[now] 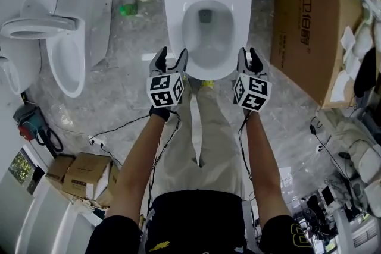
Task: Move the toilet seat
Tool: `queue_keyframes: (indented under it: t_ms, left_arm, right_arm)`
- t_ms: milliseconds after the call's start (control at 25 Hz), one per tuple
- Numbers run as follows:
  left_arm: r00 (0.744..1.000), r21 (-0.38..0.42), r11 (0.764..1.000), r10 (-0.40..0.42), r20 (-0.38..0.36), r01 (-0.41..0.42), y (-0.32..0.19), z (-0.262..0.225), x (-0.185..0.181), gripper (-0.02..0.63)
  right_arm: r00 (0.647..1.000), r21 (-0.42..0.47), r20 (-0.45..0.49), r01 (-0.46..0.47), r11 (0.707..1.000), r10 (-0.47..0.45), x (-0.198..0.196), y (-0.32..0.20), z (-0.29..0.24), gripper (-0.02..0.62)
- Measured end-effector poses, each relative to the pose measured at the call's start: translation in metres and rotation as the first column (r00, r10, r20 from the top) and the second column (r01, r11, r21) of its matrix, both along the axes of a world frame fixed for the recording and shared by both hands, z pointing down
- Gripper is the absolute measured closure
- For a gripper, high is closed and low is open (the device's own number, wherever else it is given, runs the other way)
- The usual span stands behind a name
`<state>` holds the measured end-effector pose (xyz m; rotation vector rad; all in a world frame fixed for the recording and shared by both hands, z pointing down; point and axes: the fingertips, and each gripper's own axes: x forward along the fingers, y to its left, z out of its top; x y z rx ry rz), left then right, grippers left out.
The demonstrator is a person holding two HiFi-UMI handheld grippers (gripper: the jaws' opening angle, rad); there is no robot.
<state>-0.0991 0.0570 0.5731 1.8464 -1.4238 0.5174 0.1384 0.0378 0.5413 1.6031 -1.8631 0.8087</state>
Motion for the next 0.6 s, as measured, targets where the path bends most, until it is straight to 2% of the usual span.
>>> queue_keyframes:
  t_ms: [120,320,600]
  left_arm:
    - [1.0,-0.044,0.999,-0.006,0.001,0.006,0.001,0.027,-0.004,0.286]
    - [0.996,-0.142,0.99,0.001,0.086,0.011,0.007,0.072,-0.013,0.265]
    - [0.995,-0.22,0.975,-0.017,0.094,0.038,-0.003,0.113,-0.01,0.242]
  right_arm:
    - [1.0,-0.061,-0.01,0.01,0.998,-0.011,0.002,-0.001,0.027,0.419]
    - [1.0,-0.164,0.001,0.005,0.986,-0.005,0.005,-0.001,0.072,0.331]
    - [0.999,-0.235,-0.04,-0.015,0.972,0.006,0.02,0.0,0.12,0.299]
